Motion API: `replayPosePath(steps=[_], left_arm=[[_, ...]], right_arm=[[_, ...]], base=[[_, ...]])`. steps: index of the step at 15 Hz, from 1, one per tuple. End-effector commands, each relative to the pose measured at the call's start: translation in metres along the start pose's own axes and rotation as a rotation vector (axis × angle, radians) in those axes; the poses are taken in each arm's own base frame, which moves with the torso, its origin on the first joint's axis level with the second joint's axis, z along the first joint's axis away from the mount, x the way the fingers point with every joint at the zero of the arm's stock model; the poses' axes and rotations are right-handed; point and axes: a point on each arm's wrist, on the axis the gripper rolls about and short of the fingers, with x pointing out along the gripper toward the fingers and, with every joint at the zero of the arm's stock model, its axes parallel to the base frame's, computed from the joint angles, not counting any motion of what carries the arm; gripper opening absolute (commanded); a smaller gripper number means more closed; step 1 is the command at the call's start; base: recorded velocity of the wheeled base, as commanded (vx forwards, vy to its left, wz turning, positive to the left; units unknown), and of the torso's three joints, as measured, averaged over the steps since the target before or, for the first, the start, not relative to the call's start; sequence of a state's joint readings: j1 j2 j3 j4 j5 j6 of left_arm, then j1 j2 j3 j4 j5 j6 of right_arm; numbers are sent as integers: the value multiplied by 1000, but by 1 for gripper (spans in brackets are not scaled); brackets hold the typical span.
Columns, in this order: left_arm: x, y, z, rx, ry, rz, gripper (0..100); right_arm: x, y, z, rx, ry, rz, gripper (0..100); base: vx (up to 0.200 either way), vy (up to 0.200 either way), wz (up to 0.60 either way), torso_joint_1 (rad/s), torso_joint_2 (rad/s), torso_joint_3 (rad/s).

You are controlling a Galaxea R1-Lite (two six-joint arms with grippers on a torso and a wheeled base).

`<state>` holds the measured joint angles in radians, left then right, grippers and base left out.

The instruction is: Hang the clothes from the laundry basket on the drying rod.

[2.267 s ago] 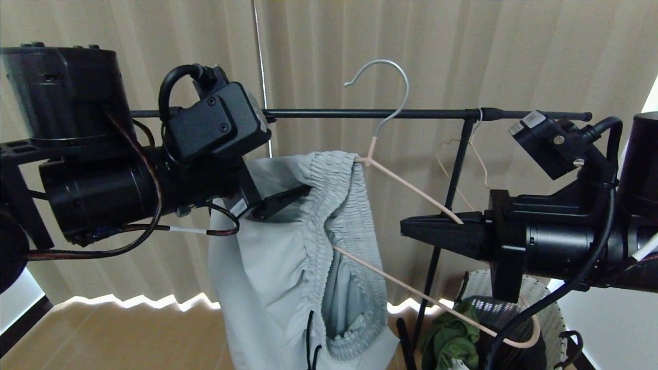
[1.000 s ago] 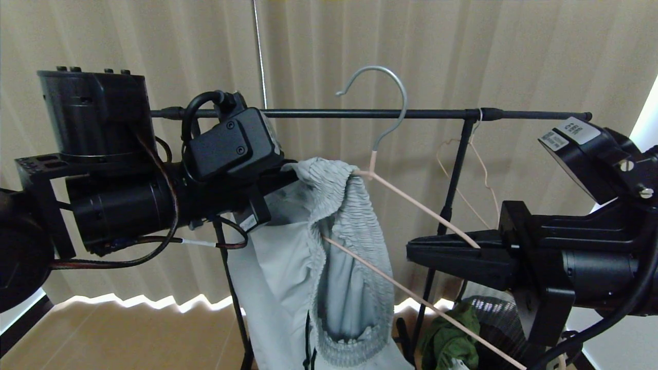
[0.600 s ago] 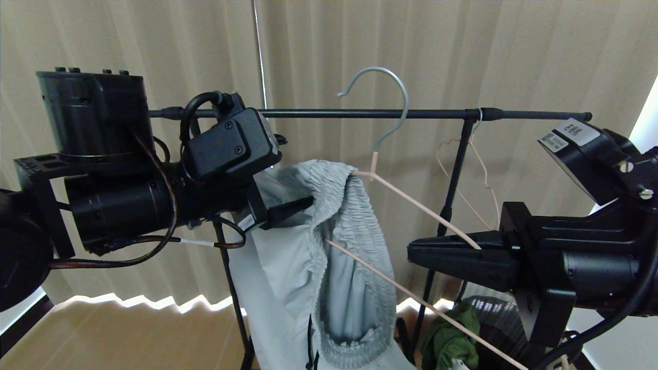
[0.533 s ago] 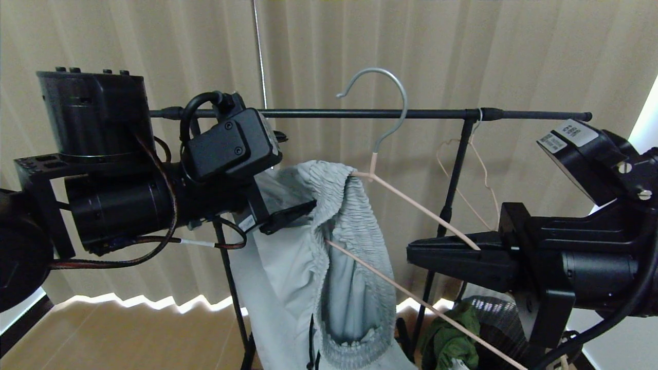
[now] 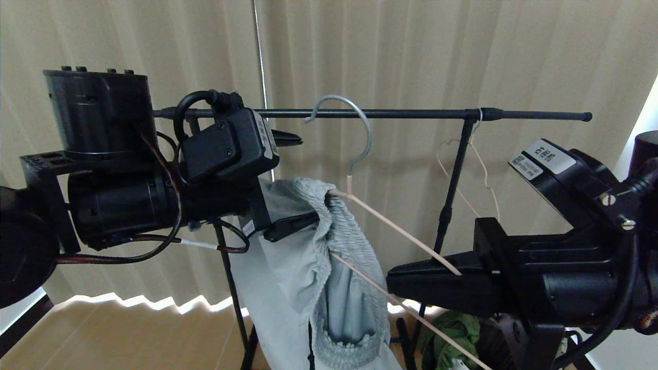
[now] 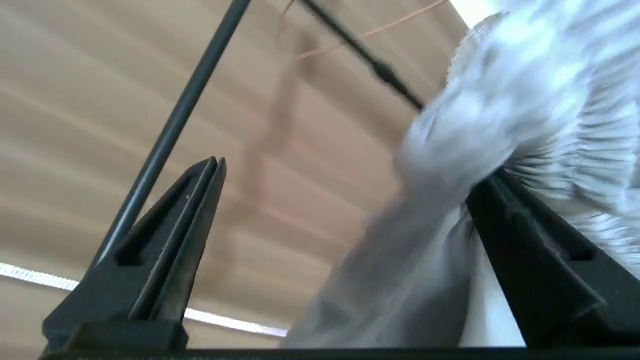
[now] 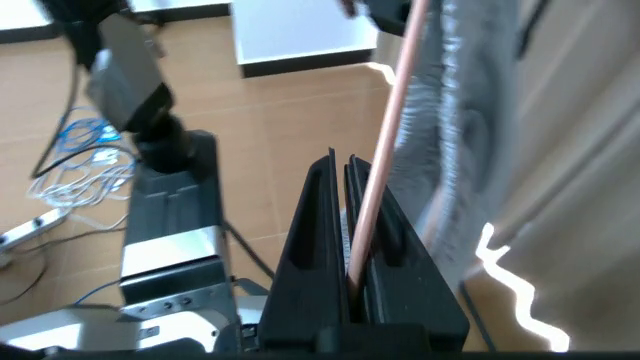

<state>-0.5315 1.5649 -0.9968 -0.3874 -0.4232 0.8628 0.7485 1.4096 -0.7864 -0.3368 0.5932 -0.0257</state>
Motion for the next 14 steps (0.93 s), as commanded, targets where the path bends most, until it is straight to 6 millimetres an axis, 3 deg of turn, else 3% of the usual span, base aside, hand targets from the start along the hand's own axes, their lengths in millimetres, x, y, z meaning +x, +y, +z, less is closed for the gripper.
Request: replayPosePath(steps=[1, 2, 12, 13, 14], left_arm=[[0, -1, -4, -6, 11, -5, 100], [0, -3, -7, -9, 18, -11, 0], [-5, -5, -13, -19, 30, -14, 0], [-6, -5, -14, -22, 36, -12, 0], [-7, -4, -15, -24, 44, -7, 0]], right_arm=[[3, 1, -1, -1, 5, 22, 0], [3, 2, 0, -7, 0, 32, 0], [-2, 3, 0, -9, -6, 25, 0], [-4, 2, 0, -6, -5, 16, 100], [-6, -1, 0, -3, -8, -5, 100]], base=[[0, 0, 0, 0, 0, 0], [0, 0, 0, 0, 0, 0], [0, 0, 0, 0, 0, 0], [0, 0, 0, 0, 0, 0], [0, 0, 0, 0, 0, 0]])
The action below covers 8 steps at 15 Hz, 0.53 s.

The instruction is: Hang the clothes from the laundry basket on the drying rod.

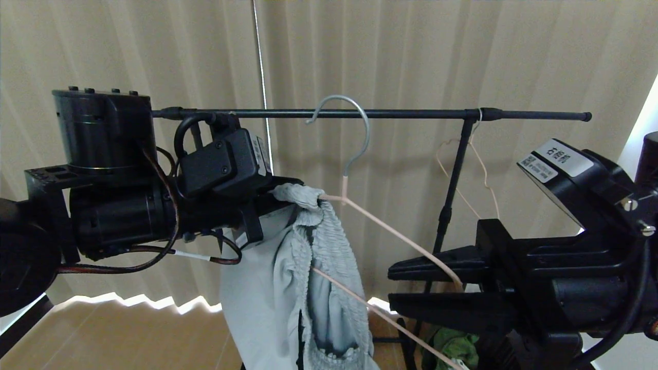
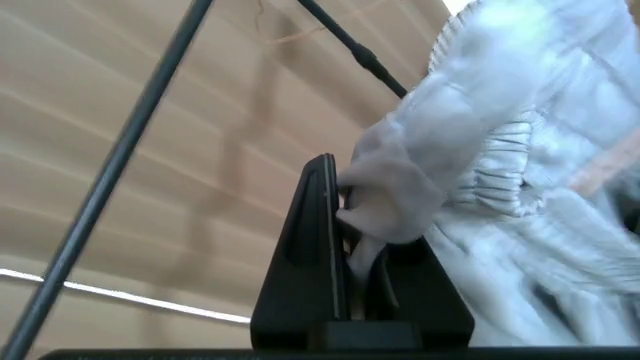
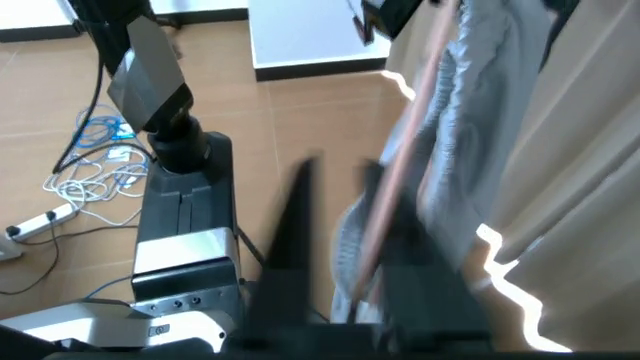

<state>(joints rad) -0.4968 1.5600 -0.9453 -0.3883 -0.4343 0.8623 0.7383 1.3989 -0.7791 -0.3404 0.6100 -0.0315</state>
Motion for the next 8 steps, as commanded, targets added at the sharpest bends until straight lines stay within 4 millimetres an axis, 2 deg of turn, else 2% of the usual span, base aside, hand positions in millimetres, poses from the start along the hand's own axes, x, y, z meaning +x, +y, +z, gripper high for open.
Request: replayPosePath(steps=[1, 3, 4, 5, 6, 8], left_arm=[[-3, 2, 0, 2, 2, 13, 0], [-10, 3, -1, 0, 52, 63, 0], [-17, 0, -3, -6, 124, 118, 0], [-17, 0, -3, -6, 124, 118, 0], [-22, -2, -8, -14, 207, 172, 0], [-30, -4, -16, -22, 309, 240, 0]], right_arm=[[-5, -4, -2, 5, 0, -30, 100], [-11, -13, -10, -26, 17, -110, 100], [-15, -18, -17, -48, 45, -241, 100], [-15, -18, -17, -48, 45, -241, 100], [-18, -24, -16, -57, 56, -391, 100], [-23, -28, -8, -74, 24, -458, 100]], base=[[0, 0, 0, 0, 0, 0], [0, 0, 0, 0, 0, 0], [0, 0, 0, 0, 0, 0], [0, 0, 0, 0, 0, 0], [0, 0, 0, 0, 0, 0], [0, 0, 0, 0, 0, 0]])
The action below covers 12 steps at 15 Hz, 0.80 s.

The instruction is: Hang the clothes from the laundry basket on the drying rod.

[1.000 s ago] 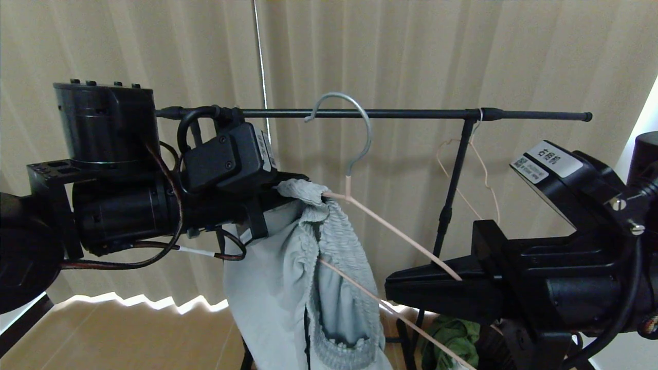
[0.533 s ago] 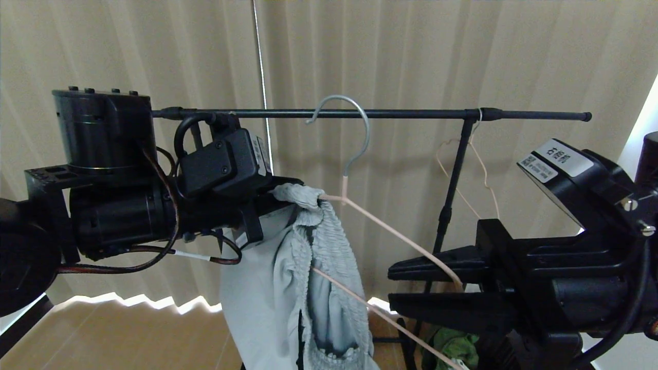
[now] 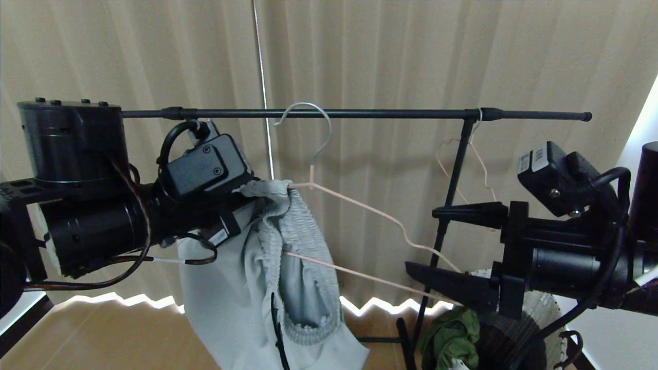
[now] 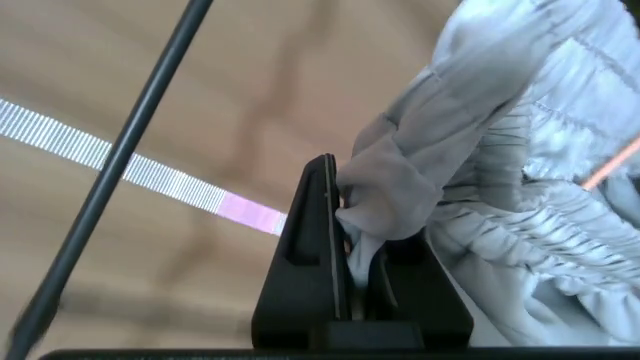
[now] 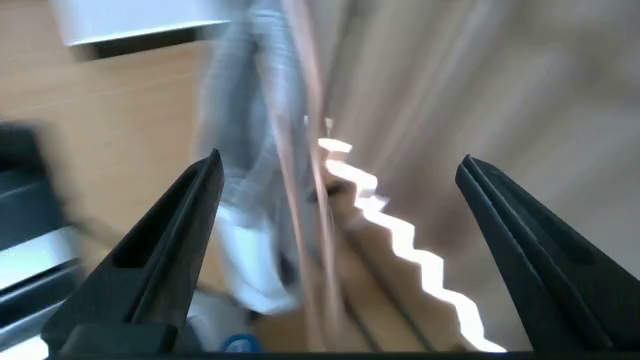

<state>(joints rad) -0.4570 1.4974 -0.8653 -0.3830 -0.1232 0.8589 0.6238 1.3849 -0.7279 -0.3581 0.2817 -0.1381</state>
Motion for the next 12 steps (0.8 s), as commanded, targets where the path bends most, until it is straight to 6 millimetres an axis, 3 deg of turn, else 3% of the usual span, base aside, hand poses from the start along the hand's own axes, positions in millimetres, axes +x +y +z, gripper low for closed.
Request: replayPosePath(steps=[1, 5, 12], left_arm=[[-10, -1, -8, -6, 77, 56, 0], [-24, 0, -12, -84, 194, 158, 0], [-30, -4, -18, -408, 289, 213, 0]], right_arm=[[-4, -8, 4, -11, -21, -59, 100], [-8, -17, -4, -63, 31, -244, 100], [-6, -16, -22, -60, 50, -302, 100]], base=[[0, 0, 0, 0, 0, 0], [0, 0, 0, 0, 0, 0], [0, 0, 0, 0, 0, 0]])
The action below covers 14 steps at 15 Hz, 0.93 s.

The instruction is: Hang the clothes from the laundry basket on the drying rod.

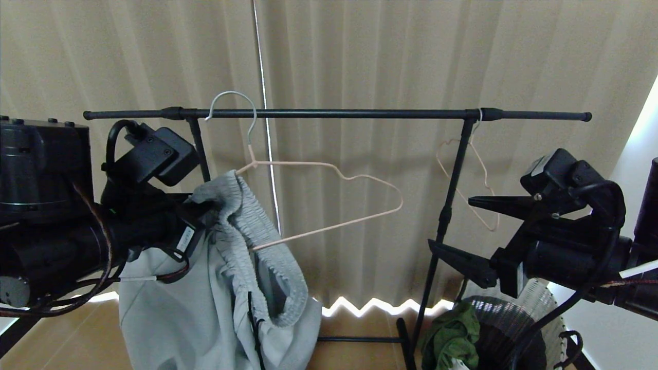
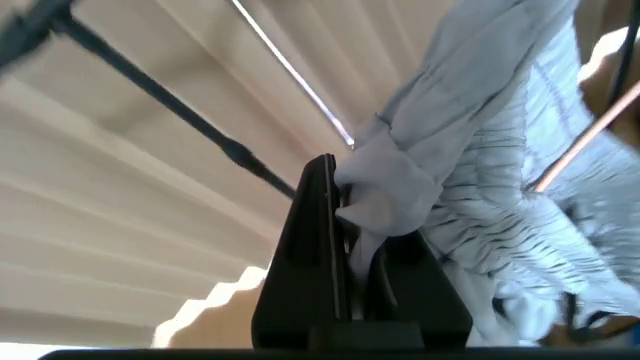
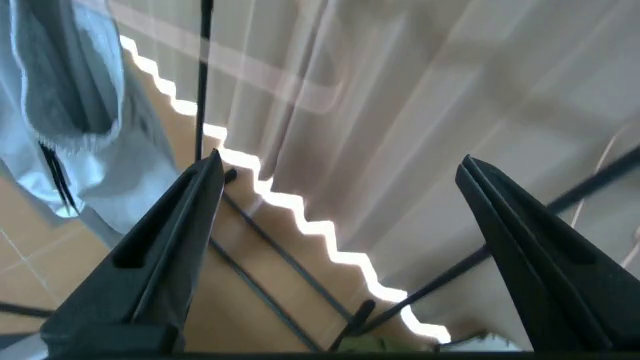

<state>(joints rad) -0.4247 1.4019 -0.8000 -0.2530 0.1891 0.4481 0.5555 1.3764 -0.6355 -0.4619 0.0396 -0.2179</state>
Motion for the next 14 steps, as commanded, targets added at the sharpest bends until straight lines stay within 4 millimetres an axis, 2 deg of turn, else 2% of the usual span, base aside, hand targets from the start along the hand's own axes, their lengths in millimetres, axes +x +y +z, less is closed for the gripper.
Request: replayPosePath(steps=[1, 3, 7, 9, 11, 14], left_arm=[[-1, 0, 2, -28, -12, -2, 0], [-1, -1, 10, -72, -38, -11, 0], [10, -17, 37, -194, -96, -77, 0], [8, -22, 49, -217, -134, -101, 0], [6, -26, 54, -218, -150, -116, 0], [3, -29, 59, -222, -189, -129, 0]], right_arm=[[1, 3, -8, -1, 23, 11, 100], [0, 10, -9, -6, 17, 41, 100], [10, 40, -5, 29, 21, 172, 100], [22, 51, -4, 77, 26, 207, 100], [40, 55, -6, 86, 2, 204, 100], [53, 63, -10, 81, 0, 212, 100]], base=[[0, 0, 0, 0, 0, 0], [0, 0, 0, 0, 0, 0], [0, 0, 0, 0, 0, 0], [0, 0, 0, 0, 0, 0], [0, 0, 0, 0, 0, 0], [0, 0, 0, 0, 0, 0]])
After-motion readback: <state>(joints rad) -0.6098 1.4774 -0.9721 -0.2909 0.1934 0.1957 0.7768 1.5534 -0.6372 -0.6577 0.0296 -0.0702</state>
